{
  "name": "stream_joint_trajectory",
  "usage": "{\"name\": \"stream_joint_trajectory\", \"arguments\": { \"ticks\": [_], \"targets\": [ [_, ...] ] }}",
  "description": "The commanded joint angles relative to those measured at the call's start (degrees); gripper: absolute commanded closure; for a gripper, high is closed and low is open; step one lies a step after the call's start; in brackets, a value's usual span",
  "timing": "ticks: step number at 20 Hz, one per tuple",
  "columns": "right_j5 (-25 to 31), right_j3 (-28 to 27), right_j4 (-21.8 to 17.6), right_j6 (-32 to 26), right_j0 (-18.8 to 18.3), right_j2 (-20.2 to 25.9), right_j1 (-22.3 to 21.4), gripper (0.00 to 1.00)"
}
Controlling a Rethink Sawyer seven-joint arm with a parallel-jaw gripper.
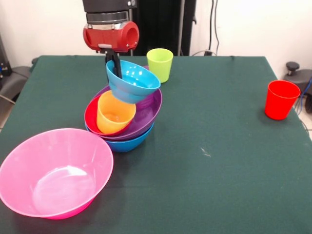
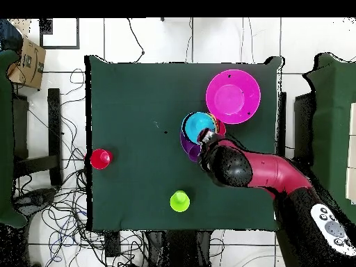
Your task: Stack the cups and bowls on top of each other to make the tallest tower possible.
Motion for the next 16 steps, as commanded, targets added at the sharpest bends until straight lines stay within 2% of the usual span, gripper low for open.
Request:
{"name": "stream_joint_trajectory", "arguments": {
  "ticks": [1, 8, 16],
  "targets": [
    [0.4, 3.4, -4.1, -4.6, -1.0, 4.4, 3.8, 1.0],
    [7.7, 5.1, -3.7, -7.0, -2.2, 3.6, 4.6, 1.0],
    [7.1, 5.4, -4.9, -6.6, -2.7, 2.9, 5.4, 1.0]
  ]
}}
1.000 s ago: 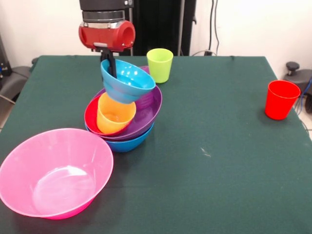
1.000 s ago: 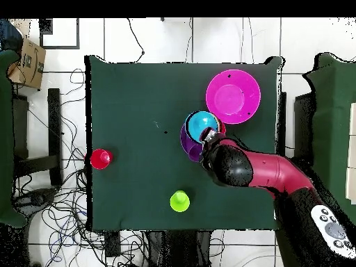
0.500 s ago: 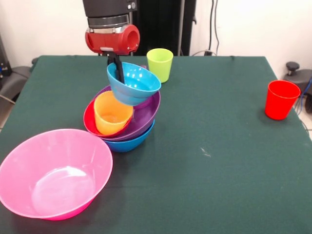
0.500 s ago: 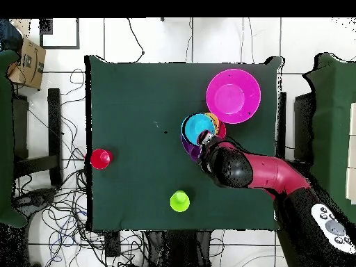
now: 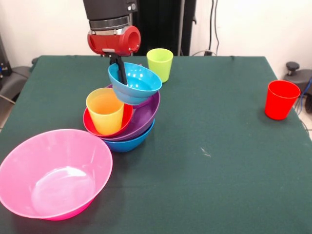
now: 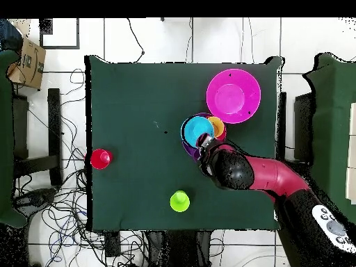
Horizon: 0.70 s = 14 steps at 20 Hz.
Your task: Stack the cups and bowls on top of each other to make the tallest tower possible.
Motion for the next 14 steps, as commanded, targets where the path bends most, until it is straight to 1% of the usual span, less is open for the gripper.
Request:
{"name": "stream_joint_trajectory", "arguments": {
  "ticks": [1, 10, 11, 14],
  "targets": [
    [7.0, 3.8, -4.9, -6.6, 0.2, 0.7, 3.2, 1.0],
    [5.3, 3.5, -5.4, -5.3, 0.9, -0.2, 4.0, 1.0],
    [5.4, 3.5, -5.5, -5.2, 1.0, -0.4, 3.9, 0.0],
    [6.1, 3.6, -5.4, -5.4, 1.2, -0.5, 3.7, 0.0]
  ]
}}
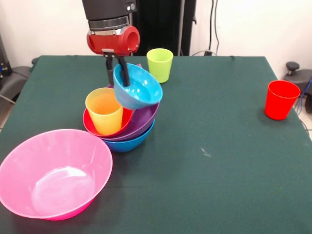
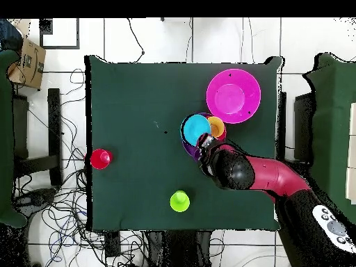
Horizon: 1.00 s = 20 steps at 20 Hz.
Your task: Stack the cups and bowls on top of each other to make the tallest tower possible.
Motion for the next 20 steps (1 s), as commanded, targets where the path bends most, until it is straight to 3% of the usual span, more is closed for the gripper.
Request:
{"name": "stream_joint_trajectory", "arguments": {
  "ticks": [1, 10, 16, 20],
  "targets": [
    [6.1, 3.6, -5.4, -5.3, 1.5, -0.8, 3.4, 0.0],
    [12.8, 3.9, -4.3, -7.1, 1.5, -1.5, 2.6, 0.0],
    [13.4, 3.5, -4.7, -7.7, 0.6, -0.7, 2.9, 0.0],
    [13.0, 6.3, -3.5, -6.3, 0.3, 0.1, -0.2, 0.0]
  ]
}}
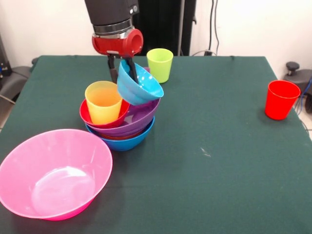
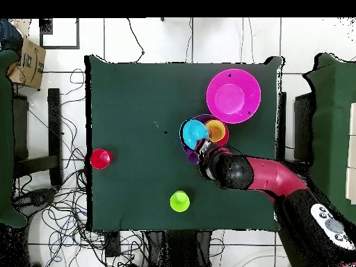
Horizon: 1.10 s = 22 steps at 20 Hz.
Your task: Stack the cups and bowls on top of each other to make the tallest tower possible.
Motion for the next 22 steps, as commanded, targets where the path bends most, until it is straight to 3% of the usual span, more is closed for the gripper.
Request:
{"name": "stream_joint_trajectory", "arguments": {
  "ticks": [1, 12, 22],
  "targets": [
    [8.3, 6.9, -3.3, -6.1, 0.4, 0.3, -2.2, 0.0],
    [10.1, 12.9, 2.8, -5.1, -2.5, 5.6, -12.2, 0.0],
    [9.5, 13.0, 2.1, -3.7, -2.3, 5.6, -12.4, 0.0]
  ]
}}
